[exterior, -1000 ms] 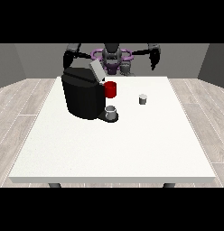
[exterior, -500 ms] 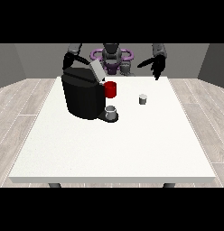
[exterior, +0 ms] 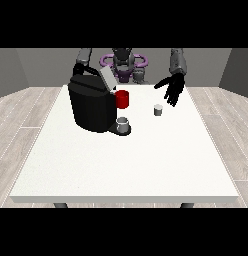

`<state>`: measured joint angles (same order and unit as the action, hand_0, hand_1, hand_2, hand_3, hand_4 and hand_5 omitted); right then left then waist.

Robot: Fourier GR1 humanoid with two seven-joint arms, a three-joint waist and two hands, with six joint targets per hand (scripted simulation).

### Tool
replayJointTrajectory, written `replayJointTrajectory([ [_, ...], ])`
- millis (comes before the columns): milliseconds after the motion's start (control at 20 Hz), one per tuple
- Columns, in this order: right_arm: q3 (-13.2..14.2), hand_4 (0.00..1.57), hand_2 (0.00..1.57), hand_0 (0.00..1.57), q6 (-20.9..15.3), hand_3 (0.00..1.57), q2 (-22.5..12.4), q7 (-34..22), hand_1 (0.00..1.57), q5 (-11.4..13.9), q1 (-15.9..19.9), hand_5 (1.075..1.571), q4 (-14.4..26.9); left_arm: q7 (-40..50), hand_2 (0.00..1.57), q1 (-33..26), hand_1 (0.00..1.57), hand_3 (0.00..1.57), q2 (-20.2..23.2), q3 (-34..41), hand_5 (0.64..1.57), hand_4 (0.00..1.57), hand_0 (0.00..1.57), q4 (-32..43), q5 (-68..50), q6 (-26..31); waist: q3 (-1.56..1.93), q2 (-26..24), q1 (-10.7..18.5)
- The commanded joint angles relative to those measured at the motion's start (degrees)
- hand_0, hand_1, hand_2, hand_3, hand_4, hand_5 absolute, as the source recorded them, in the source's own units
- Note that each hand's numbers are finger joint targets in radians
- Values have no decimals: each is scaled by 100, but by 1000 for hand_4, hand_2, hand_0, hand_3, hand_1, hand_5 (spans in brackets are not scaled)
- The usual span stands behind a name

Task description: Insert the coffee pod into the coffee machine and close the lid

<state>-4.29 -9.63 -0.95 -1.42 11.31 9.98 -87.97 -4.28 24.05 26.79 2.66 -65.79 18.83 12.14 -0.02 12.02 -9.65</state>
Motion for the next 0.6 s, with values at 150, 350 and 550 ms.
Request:
replayJointTrajectory([
  [150, 29, 0, 0, 0, 157, 0, 5, -64, 0, -265, 209, 1571, 186, -135, 0, 581, 0, 0, 27, -94, 1571, 0, 0, 968, 563, -94, 1, 243, -153],
  [350, 200, 0, 0, 0, -8, 0, -84, -197, 0, -146, 680, 1571, 480, -482, 291, 745, 0, 0, -4, -193, 1571, 0, 0, 1371, 919, -295, 0, 410, 101],
  [550, 129, 0, 0, 0, 149, 0, -139, -146, 0, -149, 600, 1571, 485, -667, 877, 835, 760, 622, -257, -254, 1571, 0, 760, 1720, 1337, -998, -1, 366, -24],
])
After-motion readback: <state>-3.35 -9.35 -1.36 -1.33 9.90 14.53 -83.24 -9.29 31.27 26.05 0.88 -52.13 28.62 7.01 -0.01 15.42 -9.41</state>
